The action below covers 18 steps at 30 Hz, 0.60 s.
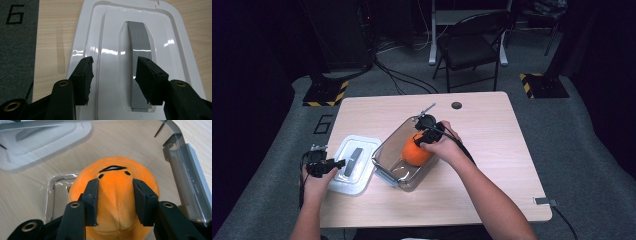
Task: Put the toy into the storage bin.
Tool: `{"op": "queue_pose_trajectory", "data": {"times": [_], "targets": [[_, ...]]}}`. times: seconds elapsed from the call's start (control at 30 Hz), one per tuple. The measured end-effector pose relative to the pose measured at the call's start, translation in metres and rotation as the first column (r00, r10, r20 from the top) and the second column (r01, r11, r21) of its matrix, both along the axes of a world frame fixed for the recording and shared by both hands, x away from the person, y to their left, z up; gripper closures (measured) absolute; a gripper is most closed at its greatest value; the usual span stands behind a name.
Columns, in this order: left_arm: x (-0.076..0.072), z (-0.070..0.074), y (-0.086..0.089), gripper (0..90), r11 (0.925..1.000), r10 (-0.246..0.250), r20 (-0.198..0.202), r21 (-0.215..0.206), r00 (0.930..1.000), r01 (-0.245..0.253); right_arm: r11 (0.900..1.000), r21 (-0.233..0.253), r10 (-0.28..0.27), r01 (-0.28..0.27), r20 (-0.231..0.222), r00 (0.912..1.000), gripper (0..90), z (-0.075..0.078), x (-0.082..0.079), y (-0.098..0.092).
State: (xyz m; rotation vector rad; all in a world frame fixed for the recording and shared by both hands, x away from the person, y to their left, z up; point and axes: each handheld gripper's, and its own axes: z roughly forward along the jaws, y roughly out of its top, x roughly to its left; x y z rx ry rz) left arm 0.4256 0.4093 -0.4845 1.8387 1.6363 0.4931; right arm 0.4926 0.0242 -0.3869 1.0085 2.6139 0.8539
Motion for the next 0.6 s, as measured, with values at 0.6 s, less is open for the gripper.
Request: {"op": "queue_pose_trajectory", "data": {"times": [0.6], "targets": [[0.0003,-0.0018,0.0001,46.8,1.0000,0.006,0.000,0.003,1.0000,-0.006,0.999,0.034,0.016,-0.017,0.035,0.9993,52.8,0.0092,-0.0071,-0.0036]]}}
